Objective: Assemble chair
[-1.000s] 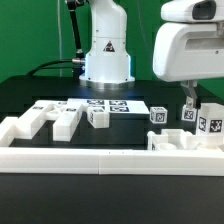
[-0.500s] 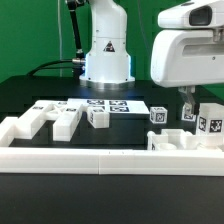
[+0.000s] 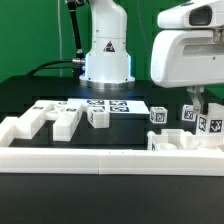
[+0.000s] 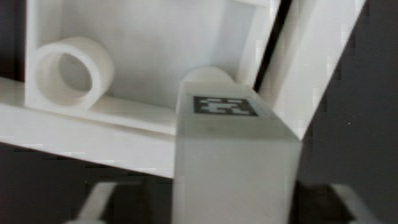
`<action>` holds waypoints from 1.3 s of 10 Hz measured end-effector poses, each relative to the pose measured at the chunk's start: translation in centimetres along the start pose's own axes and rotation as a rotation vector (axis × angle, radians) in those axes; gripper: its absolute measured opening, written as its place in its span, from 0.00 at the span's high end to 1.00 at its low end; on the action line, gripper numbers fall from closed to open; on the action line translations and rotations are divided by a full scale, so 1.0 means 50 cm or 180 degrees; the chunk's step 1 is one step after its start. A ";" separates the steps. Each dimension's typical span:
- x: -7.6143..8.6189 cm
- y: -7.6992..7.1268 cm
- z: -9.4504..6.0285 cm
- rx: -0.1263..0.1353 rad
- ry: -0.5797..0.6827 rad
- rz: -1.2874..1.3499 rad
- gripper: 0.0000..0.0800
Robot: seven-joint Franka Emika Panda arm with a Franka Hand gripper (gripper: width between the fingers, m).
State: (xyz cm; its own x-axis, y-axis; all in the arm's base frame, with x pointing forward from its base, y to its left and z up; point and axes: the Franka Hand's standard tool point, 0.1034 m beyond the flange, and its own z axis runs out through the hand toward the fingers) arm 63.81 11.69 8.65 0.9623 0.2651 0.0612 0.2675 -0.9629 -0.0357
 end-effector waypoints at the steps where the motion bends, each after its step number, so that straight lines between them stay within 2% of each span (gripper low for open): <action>1: 0.000 0.000 0.000 0.0000 0.0000 0.0046 0.65; 3: 0.000 0.000 0.000 0.0000 0.0000 0.0190 0.64; 5: 0.000 -0.003 0.001 0.0007 -0.0002 0.0788 0.64; 7: -0.001 -0.004 0.002 0.0084 -0.0015 0.1484 0.64; 9: -0.002 -0.005 0.003 0.0126 -0.0025 0.2052 0.64; 13: -0.003 -0.005 0.005 0.0114 -0.0040 0.3171 0.64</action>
Offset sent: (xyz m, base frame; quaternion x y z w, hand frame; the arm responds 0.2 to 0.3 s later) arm 0.0000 0.0000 0.0000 0.0000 0.0000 0.1938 0.9810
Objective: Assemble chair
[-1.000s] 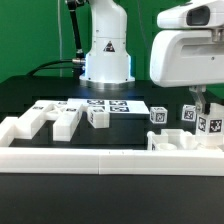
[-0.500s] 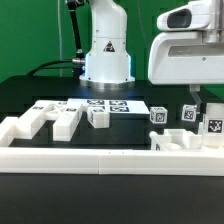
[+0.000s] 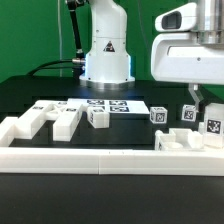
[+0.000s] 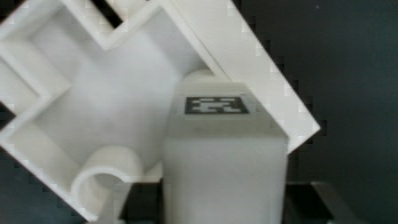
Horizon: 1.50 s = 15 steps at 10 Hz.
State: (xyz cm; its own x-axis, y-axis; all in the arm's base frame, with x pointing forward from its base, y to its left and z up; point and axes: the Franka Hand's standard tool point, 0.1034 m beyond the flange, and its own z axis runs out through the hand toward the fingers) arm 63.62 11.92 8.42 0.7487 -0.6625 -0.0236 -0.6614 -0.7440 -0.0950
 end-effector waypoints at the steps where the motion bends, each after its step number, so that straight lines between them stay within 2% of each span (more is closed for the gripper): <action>1: 0.000 0.000 0.000 -0.0004 0.0006 0.0232 0.64; 5: -0.002 -0.002 0.000 -0.0017 0.0030 0.1330 0.64; 9: -0.002 -0.002 0.000 -0.0012 0.0028 0.1711 0.64; 10: -0.002 -0.002 0.000 -0.0012 0.0027 0.1675 0.46; 11: -0.003 -0.003 0.000 -0.0013 0.0027 0.1561 0.46; 12: -0.006 -0.004 0.001 -0.0019 0.0026 0.1405 0.26; 13: -0.011 -0.007 0.001 -0.0022 0.0025 0.1128 0.21; 15: -0.017 -0.013 0.000 -0.0020 0.0024 0.0374 0.19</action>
Offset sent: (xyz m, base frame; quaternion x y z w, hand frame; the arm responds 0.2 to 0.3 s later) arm -0.0049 0.0067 -0.0044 0.0007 0.0063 0.2203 0.9754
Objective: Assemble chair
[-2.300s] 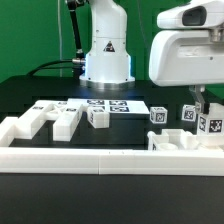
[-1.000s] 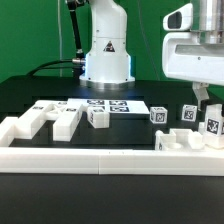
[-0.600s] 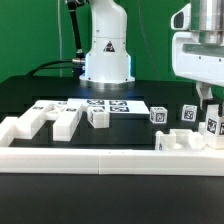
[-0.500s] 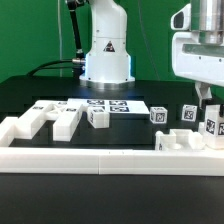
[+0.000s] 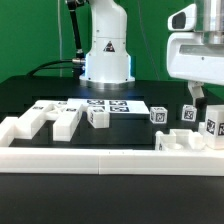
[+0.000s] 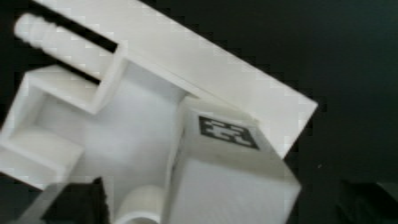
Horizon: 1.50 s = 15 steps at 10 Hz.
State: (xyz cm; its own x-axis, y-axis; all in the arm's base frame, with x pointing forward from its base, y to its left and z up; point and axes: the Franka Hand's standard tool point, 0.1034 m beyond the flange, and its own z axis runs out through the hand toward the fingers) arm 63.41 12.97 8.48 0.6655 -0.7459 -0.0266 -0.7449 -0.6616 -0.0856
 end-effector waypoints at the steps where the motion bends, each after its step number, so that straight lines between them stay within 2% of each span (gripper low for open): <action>1: -0.004 -0.002 0.001 -0.0001 -0.0003 -0.0324 0.19; 3: -0.013 -0.009 0.001 0.0010 -0.0009 -0.0995 0.19; 8: -0.002 -0.012 -0.002 0.0016 0.0015 -0.2665 0.19; 12: 0.013 0.002 0.012 -0.0004 0.0075 -0.3085 0.19; 14: 0.012 0.002 0.012 -0.0004 0.0072 -0.3086 0.51; 15: 0.012 0.002 0.012 -0.0003 0.0072 -0.3061 0.51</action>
Offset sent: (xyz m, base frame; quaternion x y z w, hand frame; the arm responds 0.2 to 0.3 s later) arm 0.0058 0.0073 0.0064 0.0044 -0.0110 -0.2412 0.9704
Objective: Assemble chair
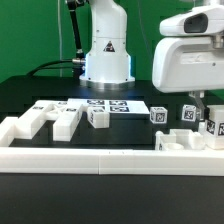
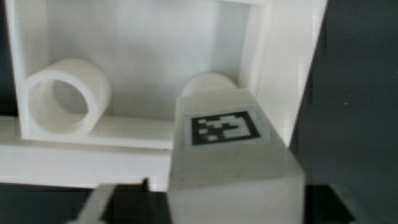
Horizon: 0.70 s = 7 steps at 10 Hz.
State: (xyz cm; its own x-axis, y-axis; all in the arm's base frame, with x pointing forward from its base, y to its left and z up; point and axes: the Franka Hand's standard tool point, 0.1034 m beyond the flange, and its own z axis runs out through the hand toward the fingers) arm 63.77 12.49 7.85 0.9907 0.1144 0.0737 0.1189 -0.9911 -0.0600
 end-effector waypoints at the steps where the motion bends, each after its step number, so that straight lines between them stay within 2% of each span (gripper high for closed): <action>1: 0.000 0.000 0.000 0.0000 0.0000 0.0055 0.64; 4: 0.000 0.000 0.000 0.0003 -0.0001 0.0639 0.64; 7: -0.001 0.004 0.001 0.0022 -0.0007 0.1721 0.64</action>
Offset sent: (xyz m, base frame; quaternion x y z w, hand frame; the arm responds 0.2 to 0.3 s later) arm 0.0000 0.0000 0.0000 0.0000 0.0000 0.1938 0.9810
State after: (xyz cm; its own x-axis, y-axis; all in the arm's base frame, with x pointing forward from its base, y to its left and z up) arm 63.77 12.28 7.78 0.9108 -0.4118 0.0286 -0.4076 -0.9082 -0.0953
